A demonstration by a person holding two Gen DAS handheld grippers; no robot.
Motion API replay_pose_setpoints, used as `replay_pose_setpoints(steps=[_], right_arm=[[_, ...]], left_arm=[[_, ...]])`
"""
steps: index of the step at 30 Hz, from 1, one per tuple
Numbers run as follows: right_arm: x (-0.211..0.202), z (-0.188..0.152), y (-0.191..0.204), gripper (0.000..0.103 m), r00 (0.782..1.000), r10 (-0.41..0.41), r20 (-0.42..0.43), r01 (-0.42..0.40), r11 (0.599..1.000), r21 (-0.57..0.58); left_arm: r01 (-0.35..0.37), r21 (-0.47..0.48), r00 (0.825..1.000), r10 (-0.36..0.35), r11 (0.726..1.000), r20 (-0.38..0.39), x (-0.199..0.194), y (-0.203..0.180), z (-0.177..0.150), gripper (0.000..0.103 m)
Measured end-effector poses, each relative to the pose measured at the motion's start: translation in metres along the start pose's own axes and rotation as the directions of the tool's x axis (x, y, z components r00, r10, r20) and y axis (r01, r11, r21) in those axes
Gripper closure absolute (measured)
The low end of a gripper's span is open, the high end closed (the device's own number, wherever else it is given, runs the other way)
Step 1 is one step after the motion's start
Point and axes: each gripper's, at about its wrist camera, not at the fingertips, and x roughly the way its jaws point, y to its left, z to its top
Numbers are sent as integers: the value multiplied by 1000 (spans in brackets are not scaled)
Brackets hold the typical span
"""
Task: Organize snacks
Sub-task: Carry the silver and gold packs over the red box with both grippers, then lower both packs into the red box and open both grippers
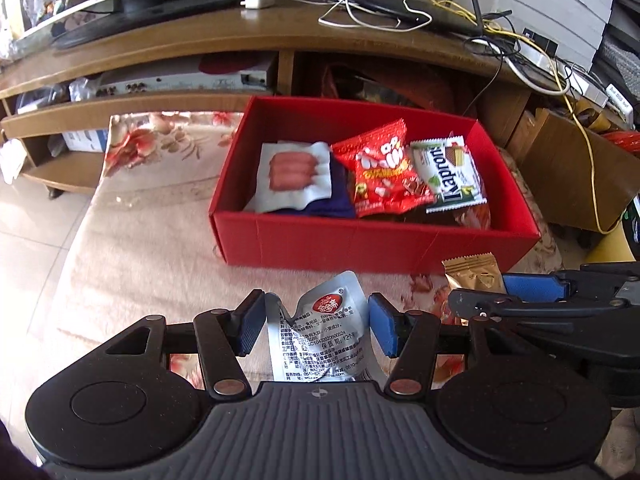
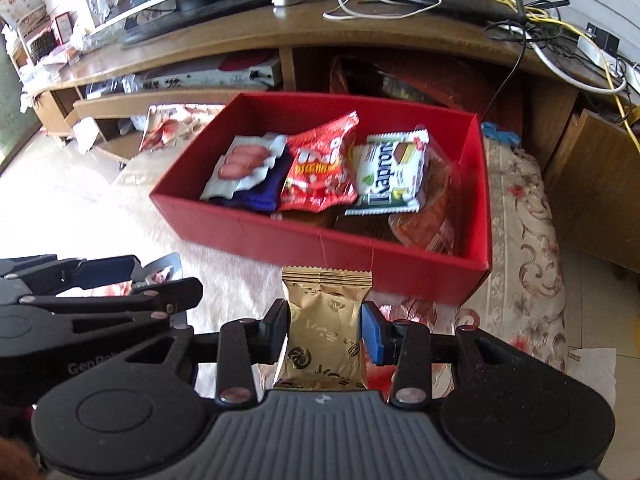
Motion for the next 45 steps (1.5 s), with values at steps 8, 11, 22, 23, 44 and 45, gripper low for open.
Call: replay_pose_setpoints(steps=[8,11,22,23,44,45], right_arm=[[-1,16,-6,68,1000,-15,24,14,1000,23],[-1,25,-10,68,999,-19,38,17,999,38],[6,65,-24,68,996,-31,80,24,996,84],[8,69,-25,68,996,-32,81,25,996,85],[65,107,-39,67,997,-68,42,64,994,92],[66,107,-39,67,997,-70,43,66,994,90]], left_arm=[[7,6,1000,-7,1000,26,2,-3,17,40],[8,7,999,-9,1000,39,3,-5,26,40],[9,21,996,-11,1000,91,14,-10,66,40],[8,21,996,-10,1000,93,16,-11,69,40],[-28,21,998,27,999,56,73,-9,106,40],[-27,18,998,26,999,53,74,-8,107,40]])
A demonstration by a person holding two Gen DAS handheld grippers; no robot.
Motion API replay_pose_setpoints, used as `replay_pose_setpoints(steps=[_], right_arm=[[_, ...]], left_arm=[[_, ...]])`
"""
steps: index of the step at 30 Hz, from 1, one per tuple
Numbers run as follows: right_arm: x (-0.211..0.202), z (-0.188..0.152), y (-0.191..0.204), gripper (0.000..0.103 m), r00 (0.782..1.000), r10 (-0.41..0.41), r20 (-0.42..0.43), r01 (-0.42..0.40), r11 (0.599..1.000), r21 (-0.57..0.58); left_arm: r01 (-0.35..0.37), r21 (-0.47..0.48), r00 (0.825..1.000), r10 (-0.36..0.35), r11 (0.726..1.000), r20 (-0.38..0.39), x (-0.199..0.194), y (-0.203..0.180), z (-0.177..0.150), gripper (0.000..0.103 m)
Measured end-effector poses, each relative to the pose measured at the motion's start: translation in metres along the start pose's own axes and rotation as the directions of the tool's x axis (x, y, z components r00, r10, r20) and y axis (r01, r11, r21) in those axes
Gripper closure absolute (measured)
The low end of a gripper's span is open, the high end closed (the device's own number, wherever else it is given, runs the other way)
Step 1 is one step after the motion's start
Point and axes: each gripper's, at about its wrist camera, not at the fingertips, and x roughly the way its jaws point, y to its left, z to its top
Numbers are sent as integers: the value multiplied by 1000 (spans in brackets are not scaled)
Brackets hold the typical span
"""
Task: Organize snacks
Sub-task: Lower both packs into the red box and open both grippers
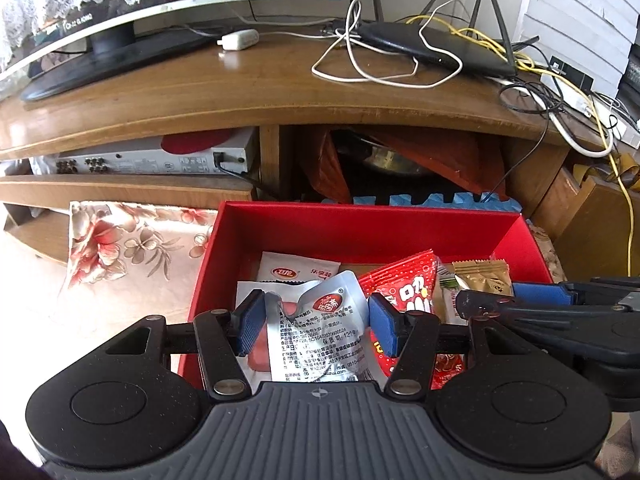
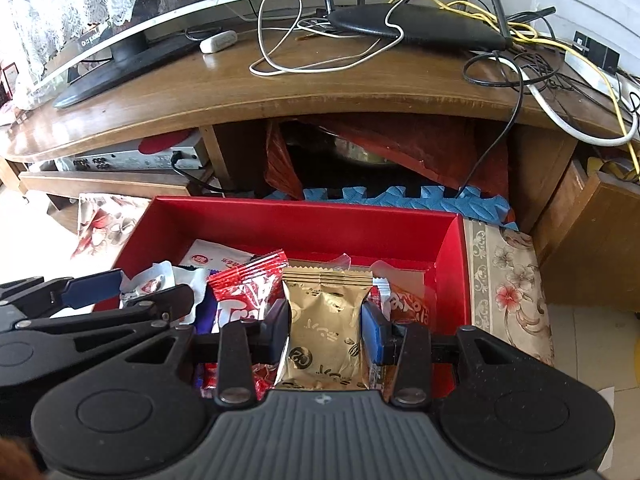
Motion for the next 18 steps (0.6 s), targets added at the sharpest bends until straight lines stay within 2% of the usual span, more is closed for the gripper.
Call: replay_pose_setpoints(steps=[18], right_arm=[[-2,0,6,65,1000,-27,17,27,999,-36]], left_arm=[[-4,-4,1000,3,1000,-16,5,4,-2,38]])
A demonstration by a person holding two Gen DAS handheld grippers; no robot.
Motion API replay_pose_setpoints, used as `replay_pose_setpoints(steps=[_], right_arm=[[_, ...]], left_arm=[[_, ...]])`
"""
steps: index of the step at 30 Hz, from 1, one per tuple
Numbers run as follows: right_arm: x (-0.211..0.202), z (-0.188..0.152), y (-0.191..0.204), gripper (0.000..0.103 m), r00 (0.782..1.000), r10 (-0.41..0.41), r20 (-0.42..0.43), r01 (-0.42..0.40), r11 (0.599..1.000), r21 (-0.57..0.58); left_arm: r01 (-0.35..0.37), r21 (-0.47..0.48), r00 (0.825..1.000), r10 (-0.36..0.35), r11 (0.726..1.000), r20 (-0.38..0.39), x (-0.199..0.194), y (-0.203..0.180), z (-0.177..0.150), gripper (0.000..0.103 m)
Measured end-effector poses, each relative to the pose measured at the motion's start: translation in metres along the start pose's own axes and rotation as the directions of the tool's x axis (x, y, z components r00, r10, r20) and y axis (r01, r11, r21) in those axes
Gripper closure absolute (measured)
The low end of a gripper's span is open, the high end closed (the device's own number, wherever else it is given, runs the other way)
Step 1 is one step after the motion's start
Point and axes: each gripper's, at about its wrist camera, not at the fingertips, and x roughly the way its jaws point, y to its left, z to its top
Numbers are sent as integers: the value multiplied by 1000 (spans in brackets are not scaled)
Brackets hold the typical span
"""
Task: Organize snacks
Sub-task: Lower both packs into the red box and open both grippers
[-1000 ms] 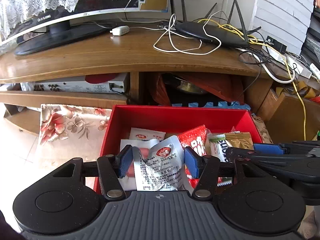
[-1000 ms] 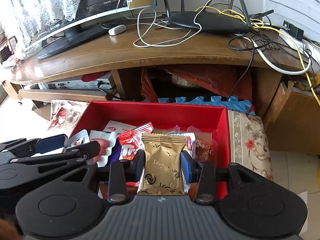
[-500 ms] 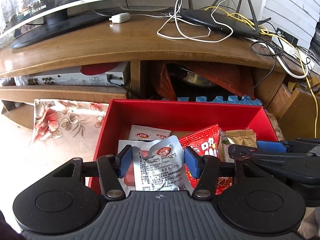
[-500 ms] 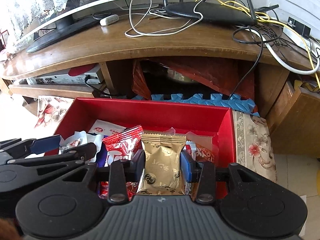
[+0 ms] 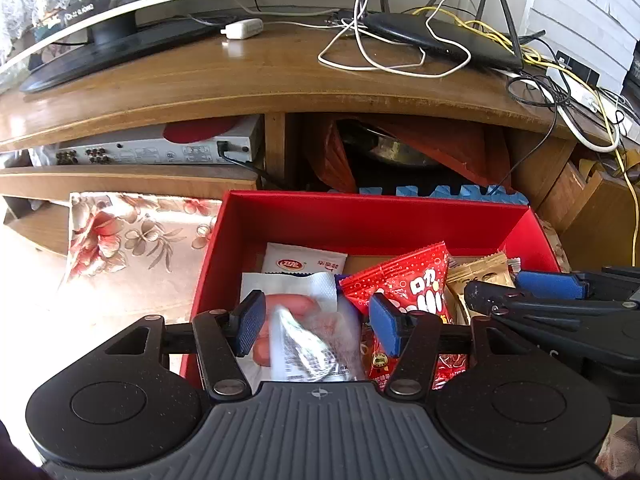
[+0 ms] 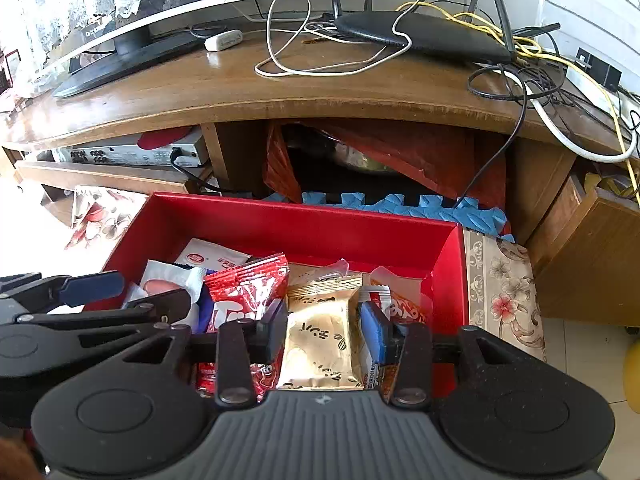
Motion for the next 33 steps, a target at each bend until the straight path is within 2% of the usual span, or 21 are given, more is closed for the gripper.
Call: replay_pose_setpoints(steps=[10,15,18,29,33], right_arm=[[-14,-3,-1,62,1000,-7,21,7,1000,9],[-22,-8,-1,61,1000,-6,23,5,1000,13],[-27,-13,-1,61,1000,-9,21,9,1000,14],[-53,-38,-1,60,1000,0,25,-1,999,44],[-67,-53,0,60,1000,10,29,-11,999,53]], left_arm=[[-8,2,1000,8,1000,28,-12,0,-1,31],[-15,-9,999,15,1000,39,-21,4,-3,20],[-14,-15,999,15,1000,42,-26,5,-6,18],[-22,-26,999,23,999,42,-47,13,-30,11],[-18,-23,999,19,1000,47,-58,12,-43,4]])
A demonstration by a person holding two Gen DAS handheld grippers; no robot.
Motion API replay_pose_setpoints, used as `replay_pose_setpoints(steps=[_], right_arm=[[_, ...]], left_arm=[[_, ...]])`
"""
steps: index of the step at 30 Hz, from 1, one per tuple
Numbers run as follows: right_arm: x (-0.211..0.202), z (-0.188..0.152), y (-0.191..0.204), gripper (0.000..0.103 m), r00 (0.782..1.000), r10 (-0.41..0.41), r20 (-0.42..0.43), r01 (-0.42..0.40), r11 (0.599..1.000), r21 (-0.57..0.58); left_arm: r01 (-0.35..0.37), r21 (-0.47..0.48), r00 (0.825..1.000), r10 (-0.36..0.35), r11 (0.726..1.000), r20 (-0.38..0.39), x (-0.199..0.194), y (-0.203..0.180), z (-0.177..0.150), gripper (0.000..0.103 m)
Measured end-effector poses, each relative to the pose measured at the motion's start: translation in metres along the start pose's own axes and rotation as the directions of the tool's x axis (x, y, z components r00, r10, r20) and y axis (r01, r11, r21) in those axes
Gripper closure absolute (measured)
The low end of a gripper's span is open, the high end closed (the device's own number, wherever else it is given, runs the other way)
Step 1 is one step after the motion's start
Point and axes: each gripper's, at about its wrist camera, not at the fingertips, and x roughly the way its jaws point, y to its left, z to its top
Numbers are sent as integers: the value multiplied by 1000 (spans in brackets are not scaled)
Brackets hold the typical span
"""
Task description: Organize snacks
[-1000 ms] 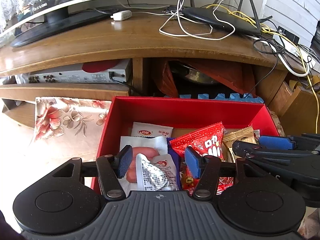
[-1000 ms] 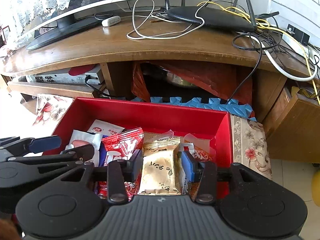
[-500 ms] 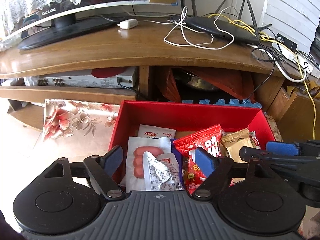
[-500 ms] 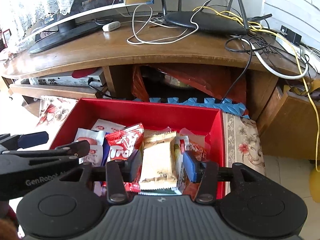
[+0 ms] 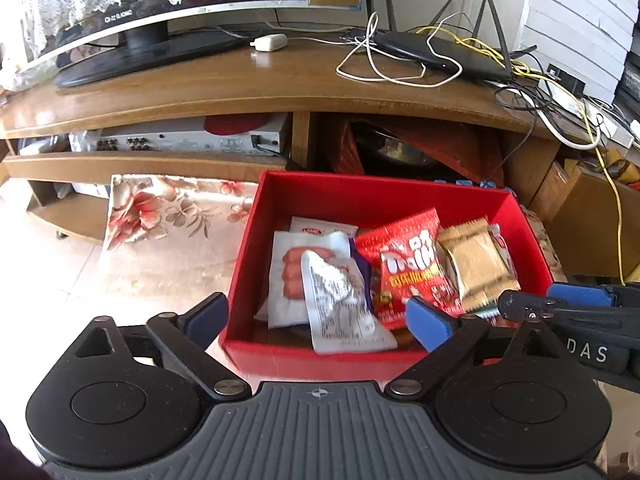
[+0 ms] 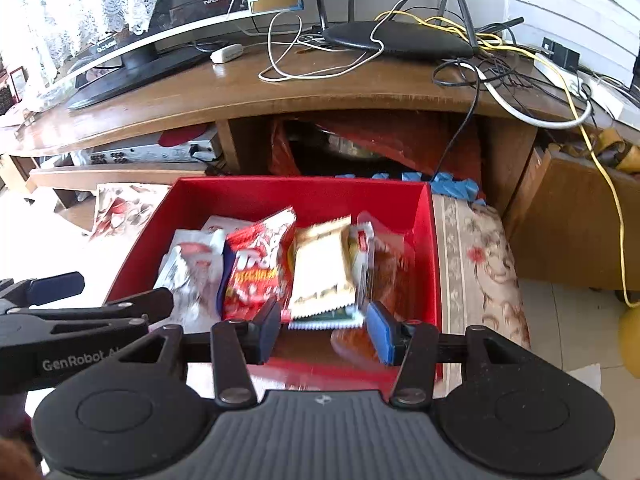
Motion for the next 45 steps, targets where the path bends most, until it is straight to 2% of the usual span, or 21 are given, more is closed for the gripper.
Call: replay_pose_setpoints(steps=[13,28,45], right_arm=[[-30,-36,3,58,1000,18,-9,-18,1000,15],[-48,-76,9,57,999,19,-46,-18,1000,11],[-58,-106,15,54,996,28,-81,-27,1000,11]], left_arm=[[-11,41,1000,12,999,-6,-23,-5,-36,0],[-13,48,998,16,999,-68,-40,-3,-77,0],[-13,51,997,17,999,-74,-56,3,-101,0]])
